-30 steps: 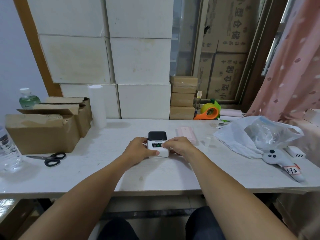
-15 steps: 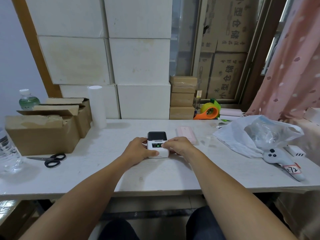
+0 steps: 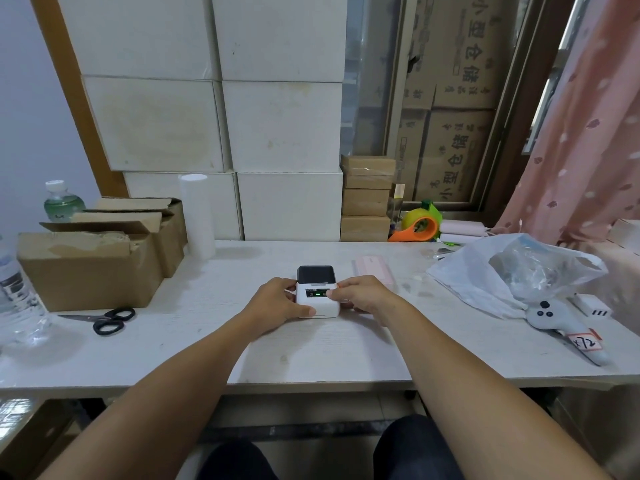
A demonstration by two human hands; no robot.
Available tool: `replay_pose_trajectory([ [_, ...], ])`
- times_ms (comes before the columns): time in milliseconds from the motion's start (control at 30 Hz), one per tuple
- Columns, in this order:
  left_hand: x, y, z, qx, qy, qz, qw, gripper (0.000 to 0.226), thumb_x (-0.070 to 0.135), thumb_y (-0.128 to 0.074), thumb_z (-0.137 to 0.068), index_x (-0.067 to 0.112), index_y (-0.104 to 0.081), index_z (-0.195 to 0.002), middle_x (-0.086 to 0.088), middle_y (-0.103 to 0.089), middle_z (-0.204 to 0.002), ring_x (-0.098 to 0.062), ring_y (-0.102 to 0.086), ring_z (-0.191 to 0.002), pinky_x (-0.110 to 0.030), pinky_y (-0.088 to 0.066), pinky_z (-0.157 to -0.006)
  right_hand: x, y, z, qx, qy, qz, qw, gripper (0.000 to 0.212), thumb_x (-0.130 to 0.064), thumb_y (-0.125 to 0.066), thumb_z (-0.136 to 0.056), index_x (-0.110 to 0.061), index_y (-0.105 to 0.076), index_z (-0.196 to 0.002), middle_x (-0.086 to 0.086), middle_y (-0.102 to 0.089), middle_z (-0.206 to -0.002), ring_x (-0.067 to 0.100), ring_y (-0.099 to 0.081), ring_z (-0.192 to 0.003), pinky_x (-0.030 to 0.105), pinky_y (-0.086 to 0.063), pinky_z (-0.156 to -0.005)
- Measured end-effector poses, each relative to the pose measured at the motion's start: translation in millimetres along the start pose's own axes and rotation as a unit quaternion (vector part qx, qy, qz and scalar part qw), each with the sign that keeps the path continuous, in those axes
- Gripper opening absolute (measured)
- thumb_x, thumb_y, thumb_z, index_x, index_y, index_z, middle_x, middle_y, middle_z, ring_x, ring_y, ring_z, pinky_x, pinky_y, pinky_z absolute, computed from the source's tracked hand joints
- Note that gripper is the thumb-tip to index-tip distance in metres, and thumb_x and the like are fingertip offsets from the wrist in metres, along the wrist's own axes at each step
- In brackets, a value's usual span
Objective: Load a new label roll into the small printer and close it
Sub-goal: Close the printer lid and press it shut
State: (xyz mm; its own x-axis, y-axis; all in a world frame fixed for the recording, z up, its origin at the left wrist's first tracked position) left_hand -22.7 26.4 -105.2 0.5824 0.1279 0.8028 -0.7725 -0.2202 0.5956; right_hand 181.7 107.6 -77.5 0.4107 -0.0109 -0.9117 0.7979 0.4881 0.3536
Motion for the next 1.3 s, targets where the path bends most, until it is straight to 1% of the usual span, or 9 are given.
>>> replay_pose_trajectory([
  [133,-2.1,-0.5,-1.4,0.002,0.006,-0.001,1.0,0.081,0.054,-0.09,-0.052,0.031,-0.069,-0.128,0.012,-0.077,-0.109,-0.006,-0.072,-0.096,-0.026,-0.057,-0.082,0.8,0.5,0.2,0.001,-0.002,-0.01,1.0,0.013,-0.022,-0.087,-0.082,-0.021,-0.075,-0.088,0.0,-0.074,-0.095,0.012,-0.063,-0.081,0.023,-0.049,-0.069],
  [400,-1.9,0.3,-2.7,0.001,0.006,-0.004,1.0,0.085,0.056,-0.089,-0.05,0.03,-0.069,-0.128,0.012,-0.076,-0.11,-0.006,-0.071,-0.097,-0.024,-0.055,-0.081,1.4,0.6,-3.4,0.005,-0.007,-0.005,1.0,0.015,-0.025,-0.088,-0.08,-0.023,-0.075,-0.087,0.0,-0.075,-0.1,0.014,-0.066,-0.087,0.026,-0.049,-0.072],
  [567,-2.0,0.4,-2.1,0.004,0.005,-0.003,1.0,0.084,0.054,-0.091,-0.052,0.028,-0.07,-0.129,0.012,-0.076,-0.11,-0.006,-0.071,-0.097,-0.026,-0.056,-0.083,3.1,0.0,-7.9,0.013,-0.014,0.004,1.0,0.02,-0.029,-0.09,-0.076,-0.024,-0.075,-0.09,0.001,-0.075,-0.106,0.019,-0.066,-0.099,0.029,-0.051,-0.081],
  [700,-0.6,0.2,-0.3,0.007,0.006,-0.002,1.0,0.085,0.055,-0.09,-0.051,0.028,-0.069,-0.129,0.012,-0.076,-0.111,-0.006,-0.071,-0.098,-0.026,-0.057,-0.083,4.1,0.0,-9.2,0.016,-0.018,0.002,1.0,0.019,-0.029,-0.09,-0.076,-0.025,-0.076,-0.088,0.001,-0.075,-0.106,0.019,-0.067,-0.099,0.029,-0.052,-0.081],
  [800,0.2,0.2,-0.1,0.007,0.008,-0.004,1.0,0.081,0.051,-0.092,-0.054,0.029,-0.069,-0.129,0.012,-0.075,-0.112,-0.005,-0.07,-0.098,-0.024,-0.054,-0.081,4.9,0.3,-10.0,0.018,-0.024,0.007,1.0,0.023,-0.03,-0.09,-0.075,-0.024,-0.076,-0.091,0.001,-0.074,-0.108,0.02,-0.067,-0.103,0.031,-0.053,-0.085],
  [900,0.4,0.8,-0.2,0.008,0.008,-0.006,1.0,0.081,0.052,-0.091,-0.054,0.029,-0.069,-0.129,0.012,-0.076,-0.111,-0.005,-0.07,-0.097,-0.023,-0.054,-0.08,4.7,0.2,-10.0,0.017,-0.023,0.002,1.0,0.027,-0.028,-0.09,-0.075,-0.022,-0.077,-0.097,0.001,-0.074,-0.106,0.017,-0.066,-0.095,0.028,-0.05,-0.079],
  [967,0.7,0.9,0.3,0.007,0.007,-0.008,1.0,0.082,0.053,-0.091,-0.053,0.029,-0.069,-0.129,0.012,-0.076,-0.111,-0.005,-0.071,-0.097,-0.024,-0.054,-0.081,4.7,0.2,-10.0,0.018,-0.022,0.002,1.0,0.023,-0.028,-0.09,-0.075,-0.023,-0.077,-0.093,-0.001,-0.075,-0.104,0.016,-0.066,-0.093,0.028,-0.049,-0.078],
  [1067,2.4,1.0,2.1,0.012,0.008,-0.001,1.0,0.075,0.044,-0.094,-0.06,0.027,-0.069,-0.129,0.011,-0.075,-0.112,-0.005,-0.07,-0.098,-0.022,-0.052,-0.078,5.0,0.1,-10.3,0.022,-0.024,0.011,0.999,0.019,-0.03,-0.09,-0.074,-0.025,-0.076,-0.086,0.001,-0.075,-0.103,0.021,-0.067,-0.097,0.029,-0.05,-0.077],
  [1300,6.8,1.1,5.8,0.012,0.008,0.002,1.0,0.062,0.034,-0.094,-0.067,0.026,-0.07,-0.124,0.01,-0.075,-0.109,-0.004,-0.069,-0.096,-0.019,-0.05,-0.074,6.0,-0.6,-12.2,0.029,-0.027,0.008,0.999,0.025,-0.03,-0.09,-0.07,-0.021,-0.08,-0.091,0.002,-0.077,-0.102,0.022,-0.068,-0.096,0.03,-0.051,-0.077],
])
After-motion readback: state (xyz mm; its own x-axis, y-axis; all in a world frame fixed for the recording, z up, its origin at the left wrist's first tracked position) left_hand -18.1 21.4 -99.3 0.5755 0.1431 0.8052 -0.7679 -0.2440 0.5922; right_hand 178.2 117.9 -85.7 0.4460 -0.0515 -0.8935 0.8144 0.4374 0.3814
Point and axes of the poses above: each hand's wrist, its own z-axis away from the middle knuckle, its own y-axis out of the back of the hand, x = y × z, the point moved 4 cm from there along -z, towards the middle knuckle
